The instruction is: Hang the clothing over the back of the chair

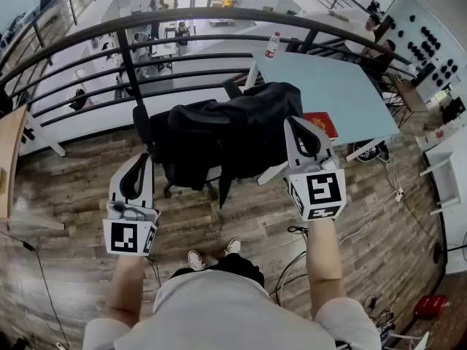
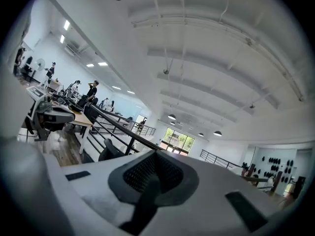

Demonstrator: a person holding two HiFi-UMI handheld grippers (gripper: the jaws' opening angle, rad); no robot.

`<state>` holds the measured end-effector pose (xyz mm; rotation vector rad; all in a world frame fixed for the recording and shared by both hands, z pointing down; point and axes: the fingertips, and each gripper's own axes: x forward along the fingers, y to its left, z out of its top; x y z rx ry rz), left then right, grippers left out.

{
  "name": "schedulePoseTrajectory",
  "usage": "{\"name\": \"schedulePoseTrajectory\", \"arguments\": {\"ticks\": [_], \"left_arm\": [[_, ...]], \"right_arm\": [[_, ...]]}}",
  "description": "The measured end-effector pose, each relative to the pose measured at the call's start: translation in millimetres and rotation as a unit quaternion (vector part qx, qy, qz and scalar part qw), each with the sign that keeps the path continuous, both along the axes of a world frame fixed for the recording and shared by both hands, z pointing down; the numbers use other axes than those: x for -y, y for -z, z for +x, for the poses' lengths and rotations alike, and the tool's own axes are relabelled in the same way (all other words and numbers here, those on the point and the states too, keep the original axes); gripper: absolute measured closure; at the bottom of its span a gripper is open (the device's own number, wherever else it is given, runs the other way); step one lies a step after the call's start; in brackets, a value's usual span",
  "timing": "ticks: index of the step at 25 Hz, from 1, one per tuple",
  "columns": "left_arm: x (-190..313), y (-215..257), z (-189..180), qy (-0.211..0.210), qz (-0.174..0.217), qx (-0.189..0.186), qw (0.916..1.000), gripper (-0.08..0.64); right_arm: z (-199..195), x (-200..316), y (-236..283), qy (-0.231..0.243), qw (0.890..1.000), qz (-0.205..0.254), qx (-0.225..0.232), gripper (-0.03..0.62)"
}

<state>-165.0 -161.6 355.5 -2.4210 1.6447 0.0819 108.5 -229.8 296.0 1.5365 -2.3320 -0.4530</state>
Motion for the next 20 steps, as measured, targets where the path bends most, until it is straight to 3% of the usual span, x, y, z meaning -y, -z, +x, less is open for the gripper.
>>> {"name": "schedulePoseTrajectory", "arguments": {"ticks": [14, 20], "left_arm": [[-2.5, 10.2, -0.8, 0.035, -0.001, 0.003, 0.9994, 0.531], [-7.3, 14.6, -7.4, 0.059, -0.004, 0.011, 0.9982, 0.531]], "right_arm": [[73.7, -15.2, -11.6, -0.022, 0.995, -0.028, 0.098, 0.575], [92.5, -13.0, -14.1, -0.01, 0.993, -0.037, 0.109, 0.575]]}}
